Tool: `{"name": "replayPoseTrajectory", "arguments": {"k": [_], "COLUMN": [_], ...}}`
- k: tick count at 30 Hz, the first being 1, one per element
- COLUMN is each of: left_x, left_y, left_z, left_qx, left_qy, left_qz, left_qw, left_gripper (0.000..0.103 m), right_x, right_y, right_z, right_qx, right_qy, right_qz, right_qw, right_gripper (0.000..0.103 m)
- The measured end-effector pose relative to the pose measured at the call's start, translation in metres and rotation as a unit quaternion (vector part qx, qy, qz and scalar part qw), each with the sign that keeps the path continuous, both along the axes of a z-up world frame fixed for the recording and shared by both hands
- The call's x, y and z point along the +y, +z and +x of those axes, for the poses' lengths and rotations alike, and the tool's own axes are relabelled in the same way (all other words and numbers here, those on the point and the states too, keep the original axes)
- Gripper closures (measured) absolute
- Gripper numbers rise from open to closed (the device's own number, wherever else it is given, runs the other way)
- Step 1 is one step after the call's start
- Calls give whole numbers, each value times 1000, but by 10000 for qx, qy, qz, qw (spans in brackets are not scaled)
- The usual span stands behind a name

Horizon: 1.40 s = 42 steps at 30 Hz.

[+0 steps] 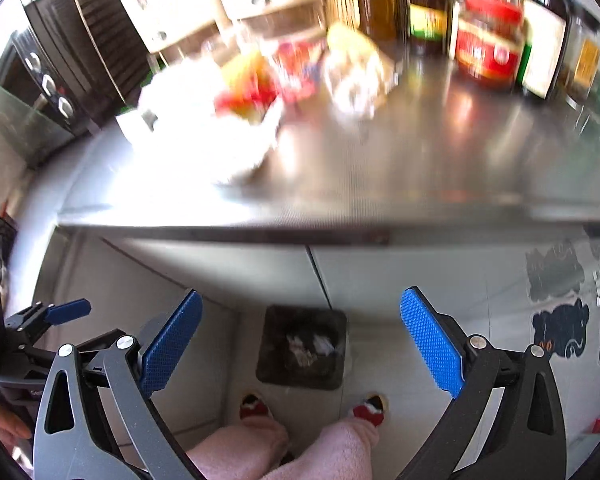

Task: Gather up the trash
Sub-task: 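Grasp the white milk carton with the left tool while the right tool grasps red wrapper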

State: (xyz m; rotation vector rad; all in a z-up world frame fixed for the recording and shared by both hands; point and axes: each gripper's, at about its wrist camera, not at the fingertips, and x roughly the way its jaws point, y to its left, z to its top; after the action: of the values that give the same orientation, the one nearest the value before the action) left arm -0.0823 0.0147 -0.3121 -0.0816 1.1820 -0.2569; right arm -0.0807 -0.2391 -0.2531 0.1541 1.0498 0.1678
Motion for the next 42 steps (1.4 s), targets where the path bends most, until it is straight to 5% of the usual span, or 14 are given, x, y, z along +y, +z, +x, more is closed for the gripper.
{"name": "replayPoseTrajectory", "arguments": {"k": [11,17,27,36,42], "left_x": [29,41,46,42,42], "left_y": [70,81,69,41,23], "left_z": [45,87,151,198,214], "left_qx": [-783,-925,-726,-499,-291], "left_qy": [230,343,363,298,240], "left_qz": [127,179,214,342,383], "left_qw": [9966,9950,9965,9977,9986], "left_gripper": [8,11,14,14,34], "right_x": [28,48,58,52,51], "right_y": [35,30,11,-2,-1], "right_z": [35,54,89,108,114], "right_qx": [-750,-739,-329,-40,30], "right_qy": [432,758,835,911,995], "right_qz": [-315,-106,-119,-150,-20], "right_qw": [9957,9943,9959,9957,9950], "right_gripper": [5,19,19,38,59]}}
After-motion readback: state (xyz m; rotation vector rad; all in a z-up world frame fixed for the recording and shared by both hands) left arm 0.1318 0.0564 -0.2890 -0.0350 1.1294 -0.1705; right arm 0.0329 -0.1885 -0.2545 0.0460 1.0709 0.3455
